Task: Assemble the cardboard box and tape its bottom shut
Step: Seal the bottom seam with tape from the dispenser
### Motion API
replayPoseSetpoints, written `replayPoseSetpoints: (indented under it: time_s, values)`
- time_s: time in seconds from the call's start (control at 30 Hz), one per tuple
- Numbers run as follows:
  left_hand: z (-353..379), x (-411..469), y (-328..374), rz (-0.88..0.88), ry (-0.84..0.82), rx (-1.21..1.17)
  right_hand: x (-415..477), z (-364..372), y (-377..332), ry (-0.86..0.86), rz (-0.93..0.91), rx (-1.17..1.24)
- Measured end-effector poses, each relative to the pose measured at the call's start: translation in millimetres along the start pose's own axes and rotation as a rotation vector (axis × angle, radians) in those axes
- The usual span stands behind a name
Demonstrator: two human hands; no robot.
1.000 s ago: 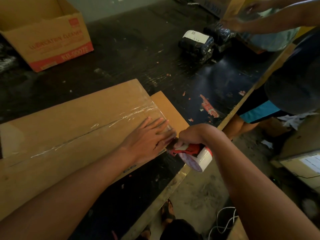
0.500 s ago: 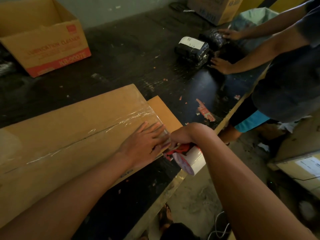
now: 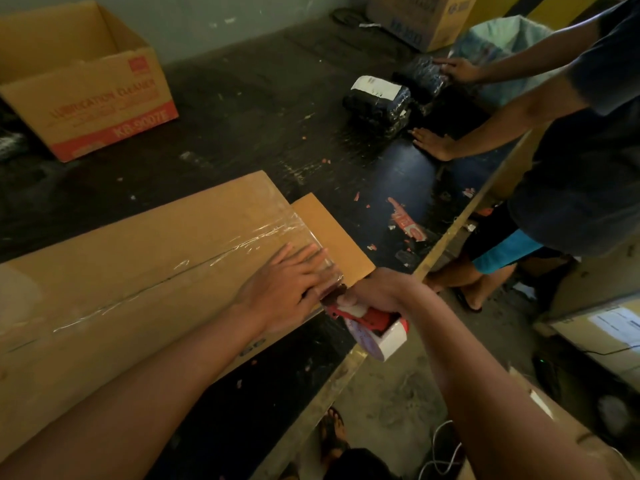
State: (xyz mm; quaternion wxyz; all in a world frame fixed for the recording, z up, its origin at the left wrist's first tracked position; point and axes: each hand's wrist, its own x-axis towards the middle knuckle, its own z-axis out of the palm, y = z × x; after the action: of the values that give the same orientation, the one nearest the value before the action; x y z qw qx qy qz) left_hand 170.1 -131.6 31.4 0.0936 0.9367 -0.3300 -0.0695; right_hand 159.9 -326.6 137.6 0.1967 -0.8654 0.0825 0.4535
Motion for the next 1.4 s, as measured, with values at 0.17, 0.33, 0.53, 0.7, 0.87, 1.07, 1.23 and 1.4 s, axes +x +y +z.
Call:
replayPoseSetpoints:
  time_s: [0.17, 0.33, 0.53, 0.7, 0.87, 1.07, 1.23, 1.4]
  values:
    - [0, 0, 0, -0.003, 0.005, 0.002, 7, 25, 43, 0.162, 0.019, 0.288]
    - [3, 1, -3, 0.009, -0.006, 0.02, 4, 30, 47, 0.267, -0.042, 0.299]
    - [1, 5, -8, 0.011, -0.027, 0.05, -4, 31, 48, 0.28, -0.111, 0.325]
    - [-4, 8, -14, -0.018, -0.023, 0.046, -5, 28, 42, 0.359, -0.129, 0.298]
    - [-2, 8, -15, -0.019, -0.013, 0.04, 2, 27, 38, 0.388, -0.107, 0.201]
    - [-1, 8, -16, -0.012, 0.016, 0.013, 8, 24, 29, 0.388, -0.115, 0.103]
    - [1, 9, -17, -0.023, 0.014, 0.004, 11, 28, 27, 0.386, -0.098, 0.16]
    - [-5, 8, -13, -0.026, 0.016, -0.044, 10, 29, 25, 0.4, -0.112, 0.166]
